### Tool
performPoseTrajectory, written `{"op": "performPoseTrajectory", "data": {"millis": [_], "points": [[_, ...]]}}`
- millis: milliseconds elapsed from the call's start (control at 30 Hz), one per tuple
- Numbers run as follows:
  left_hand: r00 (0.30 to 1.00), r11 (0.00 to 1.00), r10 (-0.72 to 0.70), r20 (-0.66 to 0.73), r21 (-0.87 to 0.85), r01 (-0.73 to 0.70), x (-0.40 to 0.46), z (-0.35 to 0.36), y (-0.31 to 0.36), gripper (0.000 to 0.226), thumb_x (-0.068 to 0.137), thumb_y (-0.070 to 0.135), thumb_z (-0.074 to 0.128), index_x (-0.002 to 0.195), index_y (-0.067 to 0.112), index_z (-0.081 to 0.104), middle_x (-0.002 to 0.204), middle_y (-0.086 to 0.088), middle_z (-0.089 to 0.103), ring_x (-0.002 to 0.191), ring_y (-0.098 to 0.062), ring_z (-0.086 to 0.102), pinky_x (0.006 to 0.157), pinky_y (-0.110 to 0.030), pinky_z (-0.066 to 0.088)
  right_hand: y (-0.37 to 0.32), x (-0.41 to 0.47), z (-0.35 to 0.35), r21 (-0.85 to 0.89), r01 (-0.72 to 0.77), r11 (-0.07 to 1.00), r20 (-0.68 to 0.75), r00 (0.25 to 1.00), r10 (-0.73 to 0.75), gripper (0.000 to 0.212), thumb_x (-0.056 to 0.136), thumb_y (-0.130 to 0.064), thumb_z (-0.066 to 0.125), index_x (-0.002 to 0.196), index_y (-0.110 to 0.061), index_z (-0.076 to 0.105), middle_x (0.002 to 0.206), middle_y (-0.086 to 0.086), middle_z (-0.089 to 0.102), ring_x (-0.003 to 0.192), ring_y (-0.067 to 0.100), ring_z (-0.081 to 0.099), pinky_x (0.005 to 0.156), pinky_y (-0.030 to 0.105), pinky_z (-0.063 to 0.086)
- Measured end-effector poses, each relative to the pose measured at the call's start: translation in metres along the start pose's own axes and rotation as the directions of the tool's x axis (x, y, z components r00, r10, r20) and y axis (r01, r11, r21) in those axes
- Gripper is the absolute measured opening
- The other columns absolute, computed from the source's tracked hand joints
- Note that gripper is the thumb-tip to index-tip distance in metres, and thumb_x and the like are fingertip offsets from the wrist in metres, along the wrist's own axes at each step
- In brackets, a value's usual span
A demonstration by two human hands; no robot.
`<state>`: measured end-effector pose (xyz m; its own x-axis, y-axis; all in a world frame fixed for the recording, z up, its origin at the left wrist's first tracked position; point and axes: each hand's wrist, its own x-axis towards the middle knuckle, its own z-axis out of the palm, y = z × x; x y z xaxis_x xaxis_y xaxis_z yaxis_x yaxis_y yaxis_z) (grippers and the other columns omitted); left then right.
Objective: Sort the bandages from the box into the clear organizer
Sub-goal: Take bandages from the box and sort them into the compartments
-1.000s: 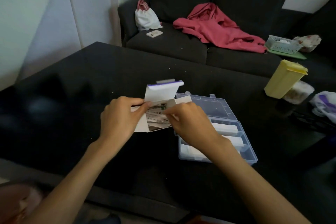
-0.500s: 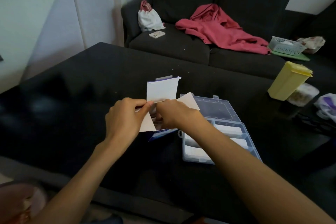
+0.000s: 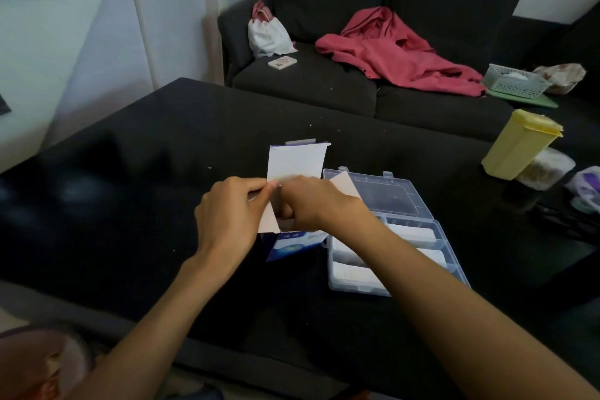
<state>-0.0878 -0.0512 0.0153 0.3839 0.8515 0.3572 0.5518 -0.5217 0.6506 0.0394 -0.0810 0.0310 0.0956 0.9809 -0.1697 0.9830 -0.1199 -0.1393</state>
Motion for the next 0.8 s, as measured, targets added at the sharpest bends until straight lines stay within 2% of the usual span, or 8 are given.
{"op": "performPoseTrajectory", "data": {"millis": [67, 167, 267, 433, 567, 667, 733, 800], "points": [[1.0, 1.0, -0.01, 0.003, -0.006, 0.01, 0.0, 0.001, 0.001, 0.025, 0.092, 0.041, 0.054, 0.103, 0.028, 0.072, 0.09, 0.004, 0.071, 0.074, -0.011, 0.056, 0.049, -0.014, 0.025, 0.002, -0.004, -0.003, 0.016, 0.033, 0.999, -0.014, 0.999, -0.033, 0.011, 0.086, -0.015, 0.06, 0.085, -0.022, 0.051, 0.1, 0.003, 0.056, 0.092, 0.022, 0.057, 0.073, 0.026, 0.043], [1.0, 1.0, -0.014, 0.007, 0.007, 0.014, 0.002, 0.001, 0.001, 0.024, 0.092, 0.04, 0.054, 0.101, 0.027, 0.073, 0.089, 0.004, 0.071, 0.066, -0.005, 0.045, 0.049, -0.017, 0.026, 0.008, -0.007, -0.006, 0.038, 0.071, 0.997, 0.002, 0.997, -0.071, 0.025, 0.085, -0.013, 0.062, 0.109, -0.019, 0.061, 0.113, 0.004, 0.061, 0.1, 0.025, 0.058, 0.082, 0.032, 0.05], [0.999, 0.999, -0.039, 0.021, 0.002, 0.039, 0.005, 0.002, -0.003, 0.025, 0.093, 0.04, 0.054, 0.104, 0.027, 0.072, 0.096, 0.004, 0.071, 0.083, -0.017, 0.061, 0.052, -0.023, 0.031, 0.015, -0.009, -0.005, 0.101, 0.061, 0.993, -0.043, 0.997, -0.057, 0.041, 0.084, -0.017, 0.065, 0.124, -0.014, 0.058, 0.119, 0.008, 0.063, 0.102, 0.027, 0.061, 0.085, 0.041, 0.053], [0.992, 0.997, -0.078, 0.103, 0.009, 0.078, 0.011, 0.004, -0.012, 0.027, 0.095, 0.042, 0.047, 0.097, 0.028, 0.069, 0.081, 0.012, 0.062, 0.072, -0.011, 0.053, 0.049, -0.02, 0.03, 0.025, -0.017, -0.005, 0.241, 0.076, 0.968, -0.137, 0.99, -0.044, 0.031, 0.09, -0.023, 0.06, 0.118, -0.01, 0.064, 0.112, 0.007, 0.067, 0.092, 0.019, 0.063, 0.078, 0.032, 0.054], [0.967, 0.972, -0.167, 0.19, -0.134, 0.194, 0.019, 0.003, -0.013, 0.022, 0.094, 0.037, 0.049, 0.109, 0.028, 0.063, 0.098, 0.014, 0.062, 0.082, -0.007, 0.054, 0.06, -0.022, 0.038, 0.026, -0.022, -0.008, 0.371, 0.1, 0.923, -0.195, 0.98, -0.028, 0.025, 0.092, -0.025, 0.056, 0.109, -0.01, 0.067, 0.105, 0.005, 0.069, 0.086, 0.015, 0.065, 0.069, 0.032, 0.057], [0.924, 0.895, -0.267, 0.275, -0.286, 0.344, 0.025, -0.001, -0.017, 0.031, 0.082, 0.045, 0.052, 0.11, 0.031, 0.058, 0.104, 0.015, 0.062, 0.095, -0.011, 0.058, 0.086, -0.038, 0.047, 0.026, -0.024, -0.011, 0.566, 0.082, 0.82, -0.212, 0.976, 0.049, 0.02, 0.093, -0.021, 0.056, 0.102, -0.007, 0.067, 0.105, 0.006, 0.068, 0.084, 0.015, 0.067, 0.065, 0.028, 0.058], [0.908, 0.863, -0.265, 0.324, -0.34, 0.373, 0.025, -0.001, -0.018, 0.036, 0.072, 0.045, 0.062, 0.106, 0.033, 0.056, 0.103, 0.017, 0.062, 0.096, -0.009, 0.058, 0.089, -0.041, 0.048, 0.026, -0.025, -0.012, 0.69, 0.069, 0.72, -0.217, 0.969, 0.116, 0.02, 0.092, -0.018, 0.056, 0.106, -0.007, 0.066, 0.101, 0.005, 0.069, 0.085, 0.015, 0.068, 0.066, 0.026, 0.058], [0.909, 0.855, -0.247, 0.336, -0.367, 0.368, 0.023, 0.002, -0.021, 0.039, 0.073, 0.031, 0.072, 0.106, 0.032, 0.052, 0.103, 0.015, 0.061, 0.1, -0.01, 0.059, 0.09, -0.041, 0.049, 0.026, -0.026, -0.012, 0.79, 0.047, 0.611, -0.2, 0.962, 0.184, 0.023, 0.092, -0.019, 0.055, 0.11, -0.009, 0.064, 0.097, 0.001, 0.068, 0.085, 0.014, 0.068, 0.068, 0.026, 0.058]]}}
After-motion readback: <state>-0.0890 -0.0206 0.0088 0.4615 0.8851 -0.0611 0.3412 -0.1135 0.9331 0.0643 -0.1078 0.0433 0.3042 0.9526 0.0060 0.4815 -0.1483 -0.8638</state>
